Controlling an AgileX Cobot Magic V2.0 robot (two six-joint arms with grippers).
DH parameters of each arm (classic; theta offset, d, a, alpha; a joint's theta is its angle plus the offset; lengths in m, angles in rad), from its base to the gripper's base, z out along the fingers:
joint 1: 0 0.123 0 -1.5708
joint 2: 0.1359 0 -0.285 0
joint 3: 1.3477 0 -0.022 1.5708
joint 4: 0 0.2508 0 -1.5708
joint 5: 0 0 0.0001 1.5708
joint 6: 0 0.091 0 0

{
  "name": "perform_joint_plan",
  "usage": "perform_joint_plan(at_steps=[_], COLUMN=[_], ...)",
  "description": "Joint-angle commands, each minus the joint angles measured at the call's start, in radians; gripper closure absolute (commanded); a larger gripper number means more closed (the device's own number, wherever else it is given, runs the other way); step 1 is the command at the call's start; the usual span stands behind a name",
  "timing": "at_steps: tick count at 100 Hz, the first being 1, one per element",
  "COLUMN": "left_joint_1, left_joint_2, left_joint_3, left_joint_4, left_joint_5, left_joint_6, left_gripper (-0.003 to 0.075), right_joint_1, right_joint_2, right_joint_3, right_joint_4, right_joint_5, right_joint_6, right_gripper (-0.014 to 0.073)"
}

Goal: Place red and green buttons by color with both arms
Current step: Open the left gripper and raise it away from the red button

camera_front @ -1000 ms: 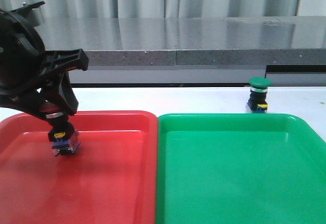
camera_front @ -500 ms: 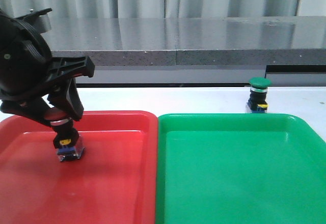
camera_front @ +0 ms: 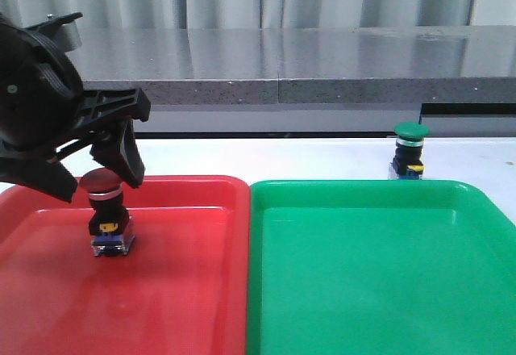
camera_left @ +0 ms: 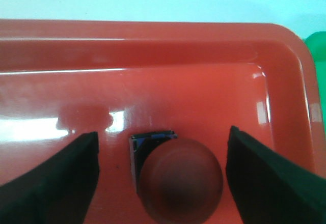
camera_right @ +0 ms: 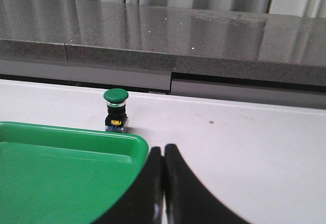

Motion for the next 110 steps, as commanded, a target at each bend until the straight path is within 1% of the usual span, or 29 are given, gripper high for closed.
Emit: perform_joint_plan(at_steps=[1, 26, 38, 58, 68, 80, 98, 110], left_joint_1=[-0.008, -0.004, 0.025, 0.084, 0.099, 0.102, 0.102, 0.102], left_joint_2=[-0.058, -0.151, -0.21, -0.327, -0.395, -0.503, -0.702, -0.842], left_joint_3=[-0.022, -0.022, -0.022, -0.022, -0.02, 0.029, 0.169, 0.263], left_joint_4=[-0.015, 0.033, 0.041, 0.113, 0.153, 0.203, 0.255, 0.262], left_joint_5=[-0.064, -0.135, -0.158, -0.169, -0.173, -0.217, -0.302, -0.328], left_joint_6=[-0.009, -0.007, -0.005, -0.005, -0.005, -0.005, -0.005, -0.003], left_gripper=[0.0215, 0.0215, 0.0215, 0.0215, 0.0215, 0.0218, 0.0219, 0.026], right_joint_1=[-0.005, -0.005, -0.005, -0.005, -0.005, -0.005, -0.005, -0.005], right_joint_2=[-0.017, -0.017, -0.017, -0.017, -0.017, -0.017, -0.017, -0.017], right_joint_3=[-0.014, -0.014, -0.014, -0.014, -0.014, -0.014, -0.014, -0.014], right_joint_4=[-0.005, -0.005, -0.005, -0.005, -0.005, -0.005, -0.005, -0.005], right_joint_5=[-0.073, -0.073, -0.073, -0.073, -0.073, -0.073, -0.073, -0.073], right_joint_6=[-0.008, -0.008, -0.008, -0.008, -0.008, -0.008, -0.008, -0.008], right_gripper=[0.066, 0.066, 0.066, 0.066, 0.066, 0.066, 0.066, 0.066])
